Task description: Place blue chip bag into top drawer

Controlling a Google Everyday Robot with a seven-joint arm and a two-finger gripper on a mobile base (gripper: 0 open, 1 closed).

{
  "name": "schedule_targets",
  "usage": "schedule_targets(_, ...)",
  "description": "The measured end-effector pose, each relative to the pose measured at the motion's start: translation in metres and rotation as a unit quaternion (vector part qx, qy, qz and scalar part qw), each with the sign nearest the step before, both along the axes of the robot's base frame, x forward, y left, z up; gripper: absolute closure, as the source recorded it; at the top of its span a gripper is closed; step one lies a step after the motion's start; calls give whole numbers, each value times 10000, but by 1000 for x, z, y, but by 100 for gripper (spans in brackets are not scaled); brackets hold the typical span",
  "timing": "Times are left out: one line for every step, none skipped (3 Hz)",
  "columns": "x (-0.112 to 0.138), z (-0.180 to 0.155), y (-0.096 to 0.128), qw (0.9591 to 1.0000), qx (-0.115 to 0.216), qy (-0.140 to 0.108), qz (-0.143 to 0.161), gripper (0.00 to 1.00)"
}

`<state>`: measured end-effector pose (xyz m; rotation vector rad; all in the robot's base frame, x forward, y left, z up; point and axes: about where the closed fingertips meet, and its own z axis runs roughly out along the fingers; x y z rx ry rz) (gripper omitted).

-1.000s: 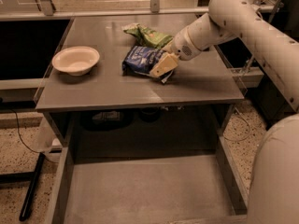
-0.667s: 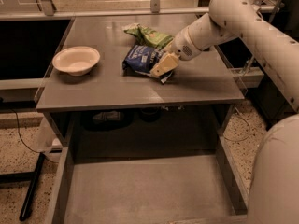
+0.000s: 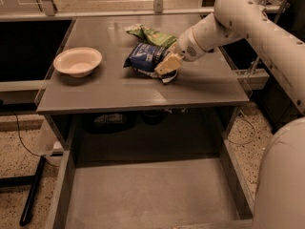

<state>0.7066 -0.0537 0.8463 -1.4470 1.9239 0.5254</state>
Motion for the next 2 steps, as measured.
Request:
schedule_targets(3,1,0,10000,-50,18,-17,100)
schedule_targets(3,3,0,10000,-50,18,-17,100)
